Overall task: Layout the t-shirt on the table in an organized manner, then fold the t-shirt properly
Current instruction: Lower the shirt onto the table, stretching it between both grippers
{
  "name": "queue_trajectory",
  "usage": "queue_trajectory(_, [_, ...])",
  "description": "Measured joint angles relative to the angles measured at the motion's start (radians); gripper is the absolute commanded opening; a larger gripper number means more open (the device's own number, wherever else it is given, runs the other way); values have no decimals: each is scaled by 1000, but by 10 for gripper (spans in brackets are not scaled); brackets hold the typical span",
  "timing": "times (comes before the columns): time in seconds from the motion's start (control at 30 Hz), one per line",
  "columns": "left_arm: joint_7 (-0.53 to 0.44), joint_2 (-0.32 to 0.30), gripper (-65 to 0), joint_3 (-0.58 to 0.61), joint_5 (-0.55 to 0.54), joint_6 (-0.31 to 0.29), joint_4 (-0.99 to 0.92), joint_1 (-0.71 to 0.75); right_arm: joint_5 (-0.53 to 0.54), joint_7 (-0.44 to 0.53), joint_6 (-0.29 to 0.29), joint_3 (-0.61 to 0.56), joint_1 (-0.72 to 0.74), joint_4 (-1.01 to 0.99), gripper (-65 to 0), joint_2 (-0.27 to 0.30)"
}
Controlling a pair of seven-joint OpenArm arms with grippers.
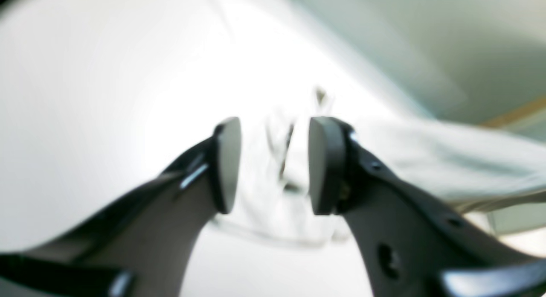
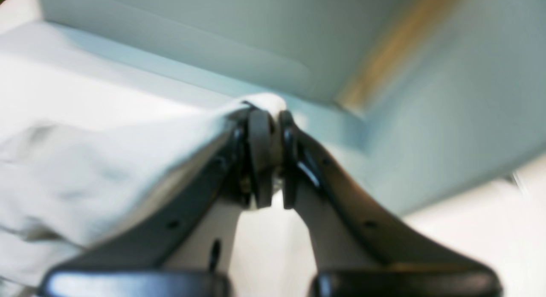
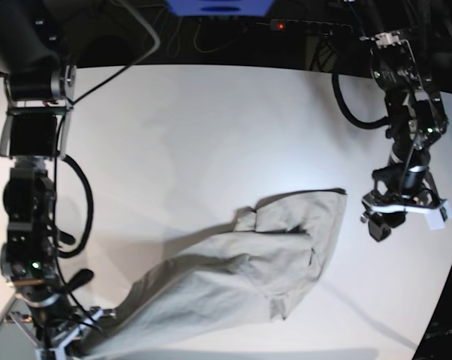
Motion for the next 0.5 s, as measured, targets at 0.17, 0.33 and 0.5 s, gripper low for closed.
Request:
queue_trajectory(0.17, [-7, -5, -376, 49, 6, 11, -225, -23, -4, -3, -2, 82, -126, 1, -607, 63])
queue_trajectory(0.33, [-13, -2, -375, 63, 0, 6, -415, -115, -2, -5, -1, 81, -214, 0, -410, 98])
queue_trajectory(0.5, [-10, -5, -375, 57, 5, 13, -527, -179, -3, -7, -2, 120, -303, 114, -300, 89])
